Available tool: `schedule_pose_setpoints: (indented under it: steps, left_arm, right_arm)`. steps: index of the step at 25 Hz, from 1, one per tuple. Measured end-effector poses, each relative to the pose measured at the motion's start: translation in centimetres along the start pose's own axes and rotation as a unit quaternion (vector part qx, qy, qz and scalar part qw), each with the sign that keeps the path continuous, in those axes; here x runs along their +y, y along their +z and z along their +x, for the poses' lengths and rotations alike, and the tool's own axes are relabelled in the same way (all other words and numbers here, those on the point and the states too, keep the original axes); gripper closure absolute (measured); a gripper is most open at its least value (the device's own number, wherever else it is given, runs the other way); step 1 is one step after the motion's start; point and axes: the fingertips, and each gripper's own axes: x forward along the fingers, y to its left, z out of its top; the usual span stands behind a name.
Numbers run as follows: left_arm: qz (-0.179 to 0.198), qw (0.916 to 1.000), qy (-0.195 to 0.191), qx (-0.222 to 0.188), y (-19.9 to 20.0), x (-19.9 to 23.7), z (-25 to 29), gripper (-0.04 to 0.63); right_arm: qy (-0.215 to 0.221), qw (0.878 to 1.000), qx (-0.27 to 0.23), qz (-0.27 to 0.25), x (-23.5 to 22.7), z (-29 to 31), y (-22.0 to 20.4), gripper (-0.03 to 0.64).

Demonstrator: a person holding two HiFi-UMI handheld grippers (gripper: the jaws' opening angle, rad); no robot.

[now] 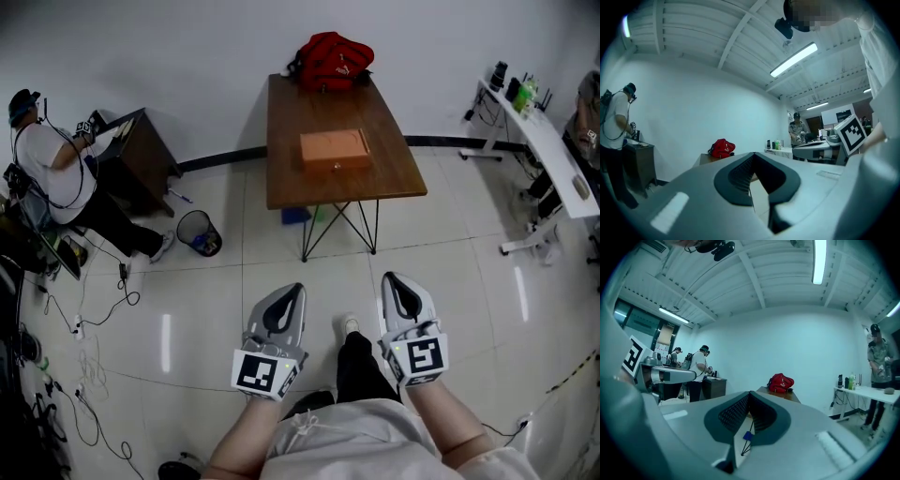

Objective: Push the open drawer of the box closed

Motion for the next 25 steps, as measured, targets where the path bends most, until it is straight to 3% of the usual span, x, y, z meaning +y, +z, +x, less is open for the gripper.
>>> schedule_pose_setpoints:
  steps: [9,17,25]
  left_arm:
    - [-0.011,0.9999,-0.003,0.000,0.1,-4.8,-4.8,0.589]
    - [-0.031,0.9993,0.019,-0.006,0.4,-7.3,-3.0,0.589]
    - [-0.047,0.9988,0.012,0.009,-0.2,-9.6,-0.7,0.589]
  right_arm:
    - [0.026,0.999,0.029,0.012,3.2,-6.3,-1.3,0.614]
    - [0.045,0.999,0.025,0.009,0.5,-8.7,-1.1,0.614]
    - [0.060,0.998,0.024,0.001,-1.7,-9.4,-1.1,0.614]
